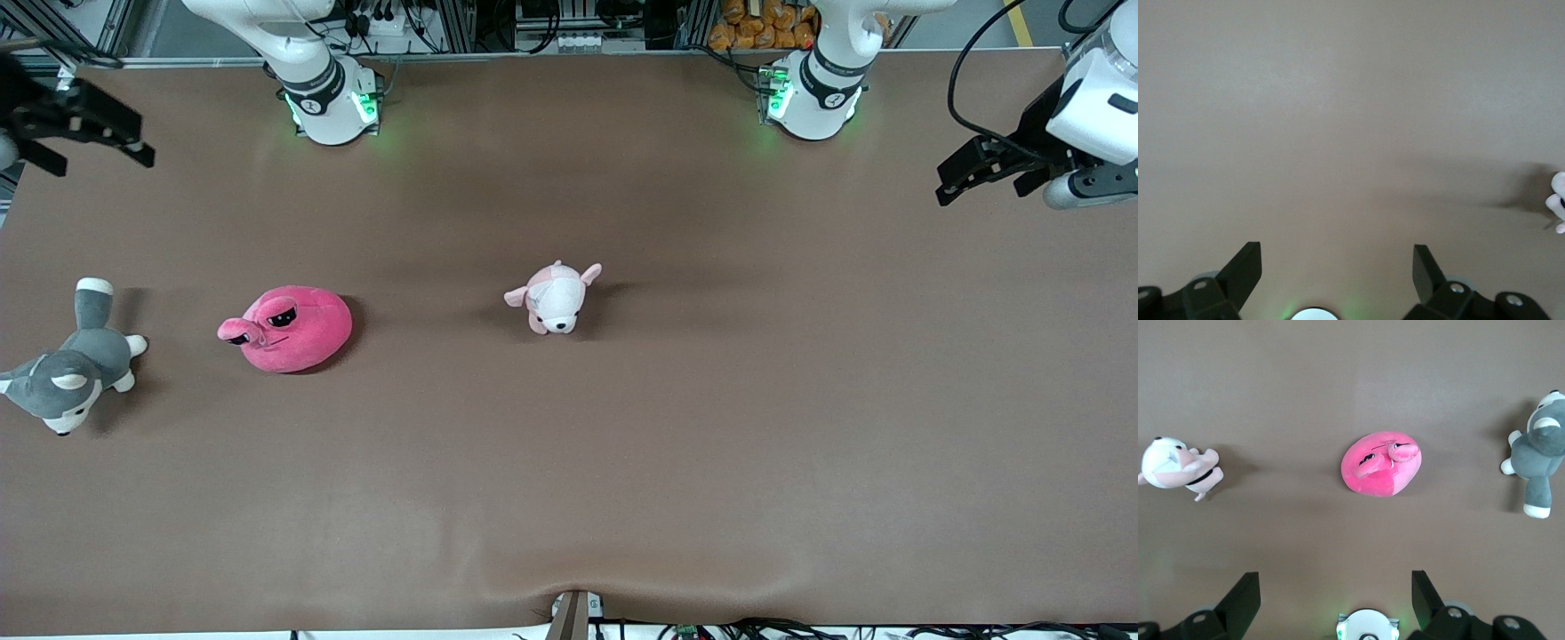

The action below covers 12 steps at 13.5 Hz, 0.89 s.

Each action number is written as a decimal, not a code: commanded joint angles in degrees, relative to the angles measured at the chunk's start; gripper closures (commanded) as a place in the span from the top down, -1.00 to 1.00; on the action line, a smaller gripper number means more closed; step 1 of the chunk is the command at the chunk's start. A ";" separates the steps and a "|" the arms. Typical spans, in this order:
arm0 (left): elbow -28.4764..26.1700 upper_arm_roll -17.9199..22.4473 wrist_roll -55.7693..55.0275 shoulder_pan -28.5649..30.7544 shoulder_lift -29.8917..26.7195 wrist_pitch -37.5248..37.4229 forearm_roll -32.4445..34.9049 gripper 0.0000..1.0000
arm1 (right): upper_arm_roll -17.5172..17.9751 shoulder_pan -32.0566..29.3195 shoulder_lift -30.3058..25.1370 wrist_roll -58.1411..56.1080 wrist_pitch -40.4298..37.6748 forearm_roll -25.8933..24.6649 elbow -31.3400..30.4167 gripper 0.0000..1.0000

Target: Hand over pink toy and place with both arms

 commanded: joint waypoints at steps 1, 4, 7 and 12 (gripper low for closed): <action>-1.69 0.18 3.78 0.69 -1.62 0.31 1.15 1.00 | -0.39 -0.11 -9.53 -2.73 4.84 -1.30 -14.73 1.00; 0.32 0.19 4.23 0.95 -0.83 -1.79 1.06 1.00 | -0.83 -0.89 -7.79 -2.73 2.98 -2.78 -10.71 1.00; 3.75 0.19 4.05 1.22 0.84 -4.08 1.14 1.00 | -0.92 -1.33 -7.60 -2.73 2.98 -3.59 -10.08 1.00; 6.66 0.19 5.89 1.30 2.51 -7.25 1.15 1.00 | -0.92 -1.42 -7.25 -2.64 3.24 -2.97 -9.99 1.00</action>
